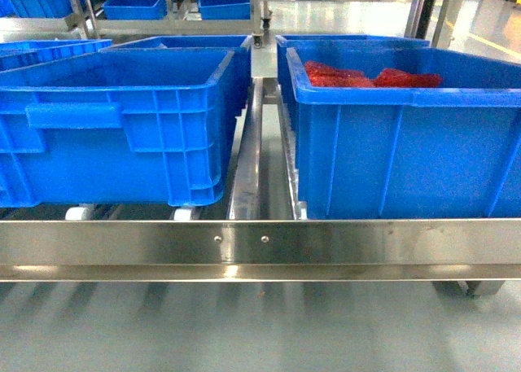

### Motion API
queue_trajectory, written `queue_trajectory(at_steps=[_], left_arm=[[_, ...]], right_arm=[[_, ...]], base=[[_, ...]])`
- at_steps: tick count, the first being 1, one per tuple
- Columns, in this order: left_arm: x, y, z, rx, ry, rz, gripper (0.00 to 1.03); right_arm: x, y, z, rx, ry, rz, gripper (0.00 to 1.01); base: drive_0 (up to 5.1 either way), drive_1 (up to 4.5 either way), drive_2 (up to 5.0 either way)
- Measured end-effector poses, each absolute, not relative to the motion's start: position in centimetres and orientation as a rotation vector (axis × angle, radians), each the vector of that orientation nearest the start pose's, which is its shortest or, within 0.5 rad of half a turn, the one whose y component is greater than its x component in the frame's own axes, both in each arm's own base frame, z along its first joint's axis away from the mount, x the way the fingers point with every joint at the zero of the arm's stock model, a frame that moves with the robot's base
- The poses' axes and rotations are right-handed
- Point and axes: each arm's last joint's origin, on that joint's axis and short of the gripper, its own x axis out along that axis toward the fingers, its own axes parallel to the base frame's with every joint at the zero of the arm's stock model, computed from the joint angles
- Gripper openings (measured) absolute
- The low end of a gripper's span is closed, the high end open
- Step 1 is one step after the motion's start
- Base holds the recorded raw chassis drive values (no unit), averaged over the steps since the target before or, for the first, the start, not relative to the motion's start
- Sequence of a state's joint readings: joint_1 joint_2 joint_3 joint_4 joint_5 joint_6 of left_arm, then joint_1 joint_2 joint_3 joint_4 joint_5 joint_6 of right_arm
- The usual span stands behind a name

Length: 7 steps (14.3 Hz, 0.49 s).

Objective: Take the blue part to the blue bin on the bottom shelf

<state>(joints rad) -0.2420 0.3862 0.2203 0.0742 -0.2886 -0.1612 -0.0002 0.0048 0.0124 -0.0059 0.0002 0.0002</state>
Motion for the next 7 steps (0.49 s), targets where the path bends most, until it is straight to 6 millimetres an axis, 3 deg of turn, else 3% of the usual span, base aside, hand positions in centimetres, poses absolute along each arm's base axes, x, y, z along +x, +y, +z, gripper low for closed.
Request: queue_trajectory(at_steps=[7], left_arm=[[12.03, -2.12, 21.33, -0.138, 0.082, 0.053, 0.44]], right_arm=[[9.72, 0.0, 16.69, 0.0, -0.002, 0.0, 0.98]], base=[[0.0, 0.0, 0.0]])
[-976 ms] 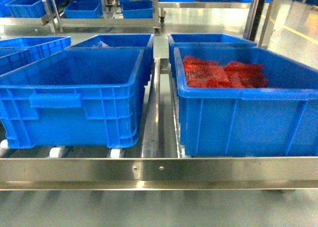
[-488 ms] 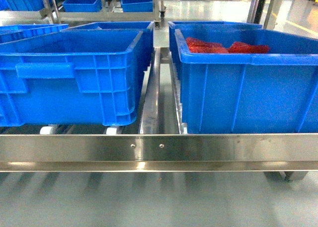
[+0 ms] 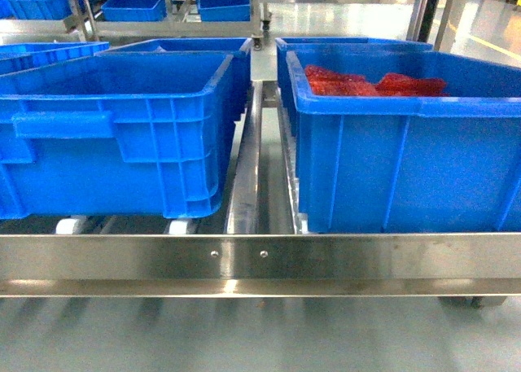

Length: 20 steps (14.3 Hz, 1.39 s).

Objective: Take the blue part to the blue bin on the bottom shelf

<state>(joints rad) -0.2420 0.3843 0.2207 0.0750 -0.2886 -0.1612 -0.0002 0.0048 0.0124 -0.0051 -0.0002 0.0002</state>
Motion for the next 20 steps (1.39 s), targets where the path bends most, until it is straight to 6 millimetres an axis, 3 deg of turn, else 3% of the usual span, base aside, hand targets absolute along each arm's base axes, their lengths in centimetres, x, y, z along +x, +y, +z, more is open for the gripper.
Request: queue_trajectory(at_steps=[2, 12, 20], left_arm=[[12.04, -2.12, 21.32, -0.137, 0.083, 0.053, 0.44], [12.06, -2.12, 21.29, -0.137, 0.085, 0.053, 0.44], [12.08, -2.12, 21.29, -0.137, 0.086, 0.054, 0.44]], right_arm=[[9.72, 0.0, 16.7, 0.0, -0.004, 0.0, 0.98], [9.72, 0.0, 16.69, 0.0, -0.003, 0.0, 0.98], [9.72, 0.0, 16.69, 0.0, -0.003, 0.0, 0.98]], base=[[0.0, 0.0, 0.0], [-0.1, 4.03, -4.2], [0.0, 0.0, 0.0]])
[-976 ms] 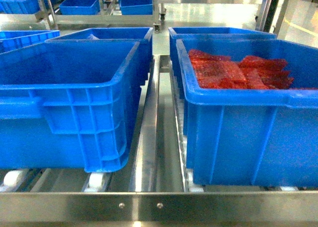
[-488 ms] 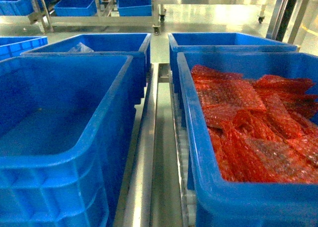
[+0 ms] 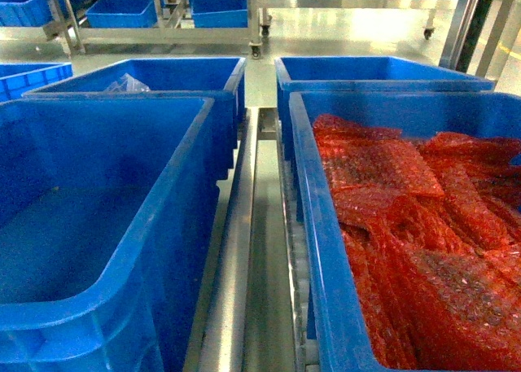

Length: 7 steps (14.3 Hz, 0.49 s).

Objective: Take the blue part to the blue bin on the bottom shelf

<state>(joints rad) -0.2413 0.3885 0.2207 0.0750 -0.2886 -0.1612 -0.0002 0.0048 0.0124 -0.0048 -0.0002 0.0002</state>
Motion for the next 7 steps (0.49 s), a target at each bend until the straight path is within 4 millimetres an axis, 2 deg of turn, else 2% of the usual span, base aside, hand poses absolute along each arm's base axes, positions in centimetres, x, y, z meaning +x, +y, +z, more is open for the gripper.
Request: queue_trajectory(at_steps=[7], left_arm=[[12.08, -2.13, 21.27, -0.137, 0.086, 0.054, 0.44]], right_arm=[[9.72, 0.0, 16.69, 0.0, -0.003, 0.0, 0.98]], base=[[0.0, 0.0, 0.0]])
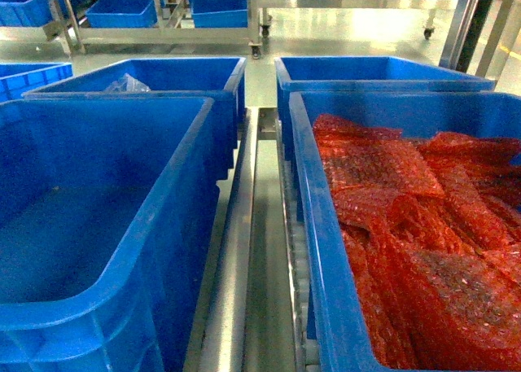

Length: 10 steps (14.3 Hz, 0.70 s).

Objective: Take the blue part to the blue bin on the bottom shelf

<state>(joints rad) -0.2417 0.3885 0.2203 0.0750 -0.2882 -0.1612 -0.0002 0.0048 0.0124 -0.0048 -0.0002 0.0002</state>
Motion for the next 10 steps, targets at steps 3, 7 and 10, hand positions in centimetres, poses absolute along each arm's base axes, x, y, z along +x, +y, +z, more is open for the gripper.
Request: queue_trajectory(at_steps=[3, 7, 10], left_arm=[[12.08, -2.13, 21.29, -0.137, 0.086, 0.054, 0.44], [12.08, -2.13, 21.29, -0.137, 0.086, 0.054, 0.44], [12.08, -2.12, 21.29, -0.137, 0.086, 0.054, 0.44]], right_arm=[[9.72, 0.0, 16.69, 0.0, -0.003, 0.0, 0.98], [9.72, 0.0, 16.69, 0.0, -0.003, 0.0, 0.98], [9.72, 0.0, 16.69, 0.0, -0.003, 0.0, 0.98]], base=[[0.0, 0.0, 0.0], [0.0, 0.0, 0.0], [0.0, 0.0, 0.0]])
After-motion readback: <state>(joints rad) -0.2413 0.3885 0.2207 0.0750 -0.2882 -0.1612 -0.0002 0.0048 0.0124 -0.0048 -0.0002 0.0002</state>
